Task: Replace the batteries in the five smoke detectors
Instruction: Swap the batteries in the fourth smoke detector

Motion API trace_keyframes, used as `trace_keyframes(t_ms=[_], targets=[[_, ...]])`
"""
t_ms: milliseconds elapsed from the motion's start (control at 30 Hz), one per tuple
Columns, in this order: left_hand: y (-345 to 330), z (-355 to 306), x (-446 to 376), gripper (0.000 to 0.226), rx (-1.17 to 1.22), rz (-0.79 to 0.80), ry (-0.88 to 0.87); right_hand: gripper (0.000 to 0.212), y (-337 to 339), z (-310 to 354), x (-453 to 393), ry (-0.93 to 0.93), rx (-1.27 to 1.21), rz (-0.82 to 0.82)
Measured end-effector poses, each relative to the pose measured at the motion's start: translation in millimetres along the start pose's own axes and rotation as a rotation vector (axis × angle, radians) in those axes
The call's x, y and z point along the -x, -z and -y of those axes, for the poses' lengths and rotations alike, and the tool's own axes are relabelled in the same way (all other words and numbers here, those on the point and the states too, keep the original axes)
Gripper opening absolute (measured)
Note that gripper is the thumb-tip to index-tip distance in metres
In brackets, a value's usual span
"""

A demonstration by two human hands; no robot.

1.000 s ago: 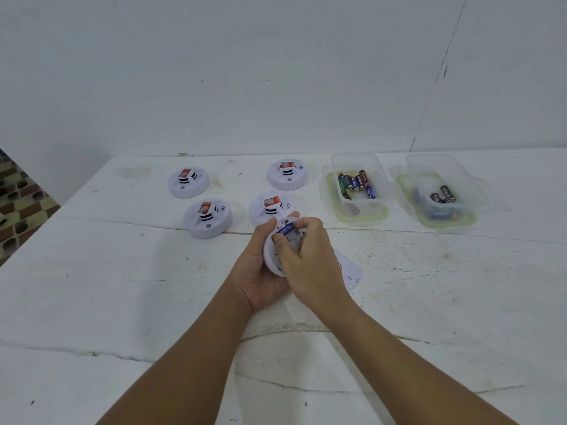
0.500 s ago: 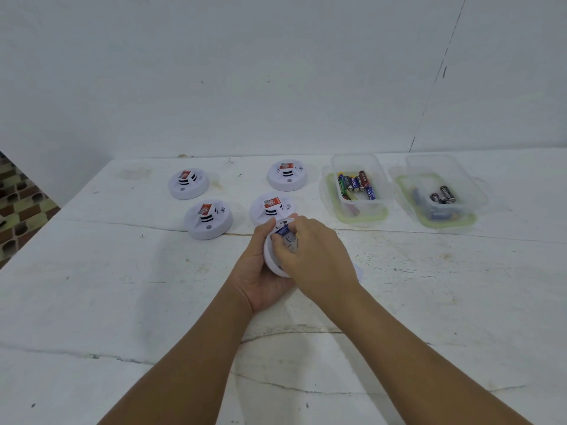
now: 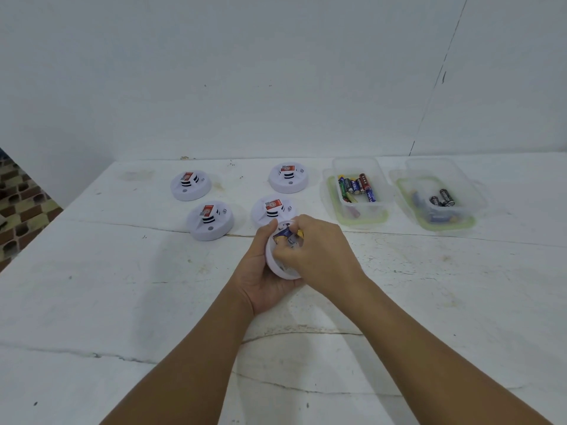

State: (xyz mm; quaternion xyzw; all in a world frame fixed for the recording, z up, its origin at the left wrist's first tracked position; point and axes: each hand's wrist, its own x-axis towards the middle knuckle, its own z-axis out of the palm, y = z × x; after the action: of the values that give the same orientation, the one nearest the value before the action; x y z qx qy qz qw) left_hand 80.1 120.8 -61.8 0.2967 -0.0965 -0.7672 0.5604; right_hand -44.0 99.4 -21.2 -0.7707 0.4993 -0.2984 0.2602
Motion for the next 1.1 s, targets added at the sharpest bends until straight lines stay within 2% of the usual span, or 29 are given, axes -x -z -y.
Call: trace_keyframes(t_ms=[200, 367, 500, 567, 667, 767, 833, 900, 1100], targets=[[1, 0, 0, 0.042, -0.006, -0.008, 0.004, 0.032, -7, -9, 9, 0.060, -0.068, -0.006], [2, 1, -1, 0.045, -0.031, -0.022, -0.017, 0.024, -8, -18, 10, 0.111, -0.070, -0.009], [2, 2, 0, 0.048, -0.081, -0.005, -0.035, 0.023, -8, -17, 14, 0.167, -0.028, -0.093], [1, 3, 0, 0.050, -0.094, 0.017, -0.052, 0.025, -2, -19, 13, 0.087, -0.131, -0.111], [-3, 4, -1, 0.050, -0.112, 0.006, -0.069, 0.027, 7, -21, 11, -0.131, -0.447, -0.178], [-10, 4, -2, 0.046, -0.132, -0.011, -0.098, 0.029, 17, -25, 8, -0.212, -0.569, -0.252], [-17, 4, -6, 0.043, -0.186, -0.014, -0.138, 0.039, 26, -31, 6, -0.211, -0.599, -0.283], [-32, 5, -11, 0.051, -0.255, -0.015, -0.177, 0.046, 38, -37, 5, -0.202, -0.595, -0.314], [-83, 16, -32, 0.040, -0.402, 0.078, -0.182, 0.040, 83, -78, -3, -0.209, -0.428, -0.412]])
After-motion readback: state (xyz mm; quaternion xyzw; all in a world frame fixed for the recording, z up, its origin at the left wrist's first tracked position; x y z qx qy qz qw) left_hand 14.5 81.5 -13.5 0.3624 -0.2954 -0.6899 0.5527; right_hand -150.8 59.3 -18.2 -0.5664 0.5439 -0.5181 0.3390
